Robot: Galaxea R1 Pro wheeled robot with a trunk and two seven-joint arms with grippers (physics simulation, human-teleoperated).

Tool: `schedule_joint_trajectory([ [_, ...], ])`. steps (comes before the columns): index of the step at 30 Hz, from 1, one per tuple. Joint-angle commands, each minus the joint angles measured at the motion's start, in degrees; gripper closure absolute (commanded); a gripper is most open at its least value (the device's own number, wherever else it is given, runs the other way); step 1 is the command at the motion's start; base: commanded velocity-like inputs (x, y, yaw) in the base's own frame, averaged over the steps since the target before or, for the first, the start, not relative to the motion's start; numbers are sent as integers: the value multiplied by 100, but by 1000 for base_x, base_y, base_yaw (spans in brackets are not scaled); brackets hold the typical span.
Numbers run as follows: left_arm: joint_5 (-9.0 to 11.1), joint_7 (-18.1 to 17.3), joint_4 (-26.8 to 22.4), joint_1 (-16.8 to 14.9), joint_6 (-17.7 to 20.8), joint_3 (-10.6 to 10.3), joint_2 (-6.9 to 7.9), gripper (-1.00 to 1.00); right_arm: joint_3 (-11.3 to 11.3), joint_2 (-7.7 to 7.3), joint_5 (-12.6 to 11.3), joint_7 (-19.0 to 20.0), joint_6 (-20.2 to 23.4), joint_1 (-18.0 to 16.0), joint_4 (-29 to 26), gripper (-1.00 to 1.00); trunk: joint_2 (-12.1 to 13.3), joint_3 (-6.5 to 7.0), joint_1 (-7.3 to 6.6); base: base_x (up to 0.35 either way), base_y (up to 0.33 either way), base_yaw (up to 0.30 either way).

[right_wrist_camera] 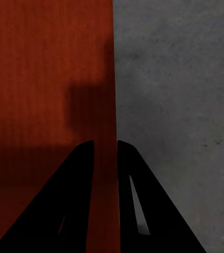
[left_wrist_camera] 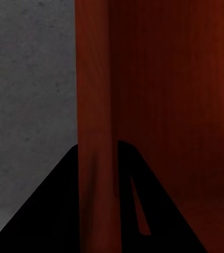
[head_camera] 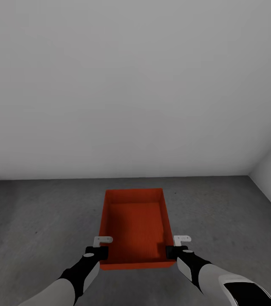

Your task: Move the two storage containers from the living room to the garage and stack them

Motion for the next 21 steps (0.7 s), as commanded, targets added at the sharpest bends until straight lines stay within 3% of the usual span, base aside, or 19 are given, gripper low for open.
schedule_joint_trajectory([
  [1, -73, 153, -31, -4, -173, 45, 8, 100, -159, -12, -44, -287, -7, -1, 20, 100, -49, -26, 24, 0, 0, 0],
  [21, -73, 153, -31, -4, -173, 45, 8, 100, -155, -12, -44, -287, -15, -1, 20, 100, -851, -385, 463, 0, 0, 0],
])
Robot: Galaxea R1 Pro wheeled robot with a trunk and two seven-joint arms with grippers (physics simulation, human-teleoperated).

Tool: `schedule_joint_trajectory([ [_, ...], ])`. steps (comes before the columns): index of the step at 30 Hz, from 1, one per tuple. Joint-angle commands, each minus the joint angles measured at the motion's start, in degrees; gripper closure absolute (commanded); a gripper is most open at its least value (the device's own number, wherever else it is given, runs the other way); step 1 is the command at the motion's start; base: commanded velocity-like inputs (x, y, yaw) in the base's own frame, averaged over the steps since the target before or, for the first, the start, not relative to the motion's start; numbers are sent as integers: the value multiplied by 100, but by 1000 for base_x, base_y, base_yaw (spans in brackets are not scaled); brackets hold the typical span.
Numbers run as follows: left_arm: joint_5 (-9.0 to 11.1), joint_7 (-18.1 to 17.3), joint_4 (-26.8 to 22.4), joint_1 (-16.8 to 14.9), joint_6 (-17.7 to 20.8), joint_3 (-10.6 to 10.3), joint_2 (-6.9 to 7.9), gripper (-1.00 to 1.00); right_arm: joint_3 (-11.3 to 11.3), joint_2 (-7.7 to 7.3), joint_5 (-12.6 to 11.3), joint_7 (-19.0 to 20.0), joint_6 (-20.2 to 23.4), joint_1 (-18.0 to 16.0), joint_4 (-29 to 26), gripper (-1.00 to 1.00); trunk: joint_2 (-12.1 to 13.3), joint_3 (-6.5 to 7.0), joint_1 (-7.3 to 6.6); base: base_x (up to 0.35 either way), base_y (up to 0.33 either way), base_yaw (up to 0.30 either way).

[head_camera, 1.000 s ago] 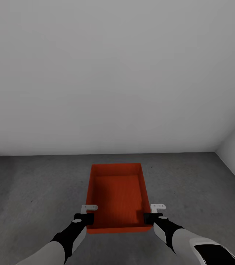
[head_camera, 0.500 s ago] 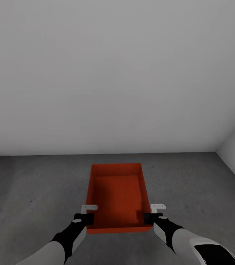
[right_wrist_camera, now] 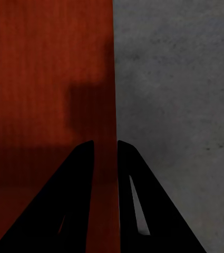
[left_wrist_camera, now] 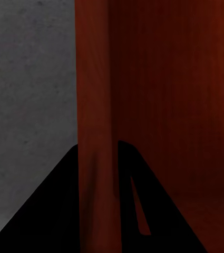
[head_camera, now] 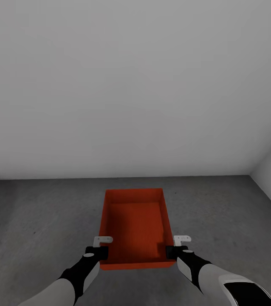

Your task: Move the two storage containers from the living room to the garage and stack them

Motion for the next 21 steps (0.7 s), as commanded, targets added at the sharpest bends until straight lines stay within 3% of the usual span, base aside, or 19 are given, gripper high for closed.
schedule_joint_trajectory([
  [1, -73, 153, -31, -4, -166, 45, 8, 100, -155, -12, -44, -287, -8, -1, 19, 100, -47, -24, 23, 0, 0, 0],
  [21, -73, 153, -31, -4, -166, 45, 8, 100, -153, -12, -42, -287, -10, -1, 19, 100, -849, -383, 463, 0, 0, 0],
])
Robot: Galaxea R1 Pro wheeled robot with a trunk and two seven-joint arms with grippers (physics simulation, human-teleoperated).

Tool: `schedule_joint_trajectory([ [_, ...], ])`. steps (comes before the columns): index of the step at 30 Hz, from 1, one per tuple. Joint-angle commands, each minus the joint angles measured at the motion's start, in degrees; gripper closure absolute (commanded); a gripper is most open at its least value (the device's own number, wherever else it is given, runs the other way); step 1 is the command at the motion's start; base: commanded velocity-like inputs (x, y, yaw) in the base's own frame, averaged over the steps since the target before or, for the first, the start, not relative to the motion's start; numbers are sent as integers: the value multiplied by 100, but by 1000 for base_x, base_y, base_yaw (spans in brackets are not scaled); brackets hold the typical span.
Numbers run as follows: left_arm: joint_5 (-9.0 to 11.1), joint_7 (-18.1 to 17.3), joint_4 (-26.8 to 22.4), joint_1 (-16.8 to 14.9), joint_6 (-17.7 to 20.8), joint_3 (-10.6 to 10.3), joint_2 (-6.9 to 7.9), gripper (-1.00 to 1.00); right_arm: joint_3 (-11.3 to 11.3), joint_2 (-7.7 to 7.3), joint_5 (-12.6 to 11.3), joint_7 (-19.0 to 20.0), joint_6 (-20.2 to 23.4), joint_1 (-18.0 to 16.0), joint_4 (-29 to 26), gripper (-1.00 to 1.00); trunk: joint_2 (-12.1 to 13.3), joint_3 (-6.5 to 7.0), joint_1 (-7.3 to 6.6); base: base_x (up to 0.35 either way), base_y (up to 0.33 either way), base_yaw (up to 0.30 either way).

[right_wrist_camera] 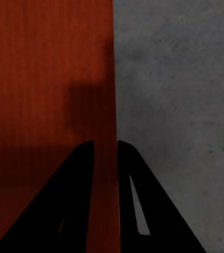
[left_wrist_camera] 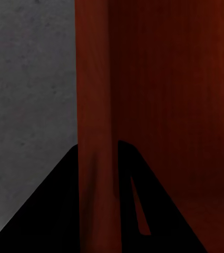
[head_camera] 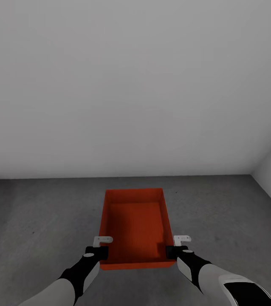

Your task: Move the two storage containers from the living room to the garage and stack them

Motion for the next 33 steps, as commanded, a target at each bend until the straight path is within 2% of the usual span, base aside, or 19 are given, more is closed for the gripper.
schedule_joint_trajectory([
  [1, -73, 153, -31, -4, -165, 46, 8, 100, -152, -12, -44, -287, -8, -1, 19, 100, -46, -24, 23, 0, 0, 0],
  [33, -73, 153, -22, -4, -165, 46, 8, 100, -151, -12, -42, -287, -8, -1, 19, 100, -1329, -598, 726, 0, 0, 0],
])
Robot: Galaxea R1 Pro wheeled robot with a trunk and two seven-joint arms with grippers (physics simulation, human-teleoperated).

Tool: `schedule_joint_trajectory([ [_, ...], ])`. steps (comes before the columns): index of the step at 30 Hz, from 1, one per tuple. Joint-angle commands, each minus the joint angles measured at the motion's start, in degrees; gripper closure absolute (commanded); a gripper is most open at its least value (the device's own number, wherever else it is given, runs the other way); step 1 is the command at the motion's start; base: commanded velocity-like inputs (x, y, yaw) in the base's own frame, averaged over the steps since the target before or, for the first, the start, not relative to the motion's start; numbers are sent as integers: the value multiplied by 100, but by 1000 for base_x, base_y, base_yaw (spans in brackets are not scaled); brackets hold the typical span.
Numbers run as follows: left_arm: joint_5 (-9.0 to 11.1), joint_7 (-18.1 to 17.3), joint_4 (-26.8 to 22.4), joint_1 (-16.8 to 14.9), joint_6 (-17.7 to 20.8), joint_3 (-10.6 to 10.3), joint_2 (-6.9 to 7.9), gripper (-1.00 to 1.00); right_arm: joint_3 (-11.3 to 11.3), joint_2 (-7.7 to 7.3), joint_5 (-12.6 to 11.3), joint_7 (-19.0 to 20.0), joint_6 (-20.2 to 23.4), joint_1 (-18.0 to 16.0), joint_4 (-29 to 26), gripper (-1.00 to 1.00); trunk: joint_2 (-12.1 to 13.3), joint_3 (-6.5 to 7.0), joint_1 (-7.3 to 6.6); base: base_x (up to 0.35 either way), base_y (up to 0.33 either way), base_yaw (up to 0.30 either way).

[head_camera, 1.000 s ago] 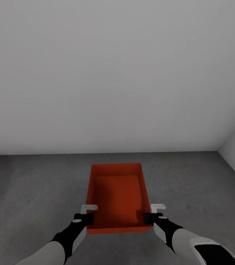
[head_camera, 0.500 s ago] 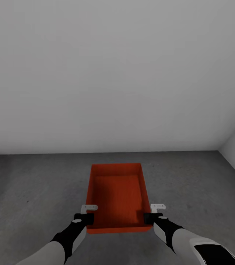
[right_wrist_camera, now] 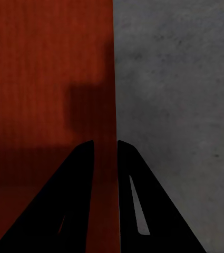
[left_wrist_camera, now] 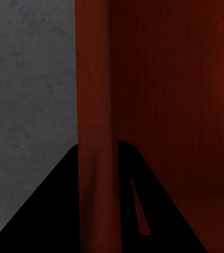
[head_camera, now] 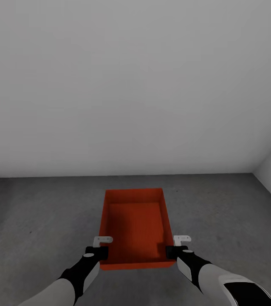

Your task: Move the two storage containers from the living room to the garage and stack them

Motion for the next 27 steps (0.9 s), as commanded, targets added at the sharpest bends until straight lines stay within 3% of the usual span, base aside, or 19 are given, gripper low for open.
schedule_joint_trajectory([
  [1, -73, 155, -31, -4, -155, 41, 8, 100, -155, -13, -42, -285, -8, -2, 19, 100, -45, -23, 23, 0, 0, 0],
  [27, -73, 155, -36, -4, -155, 41, 8, 100, -155, -13, -37, -285, -8, -1, 19, 100, -1087, -490, 594, 0, 0, 0],
])
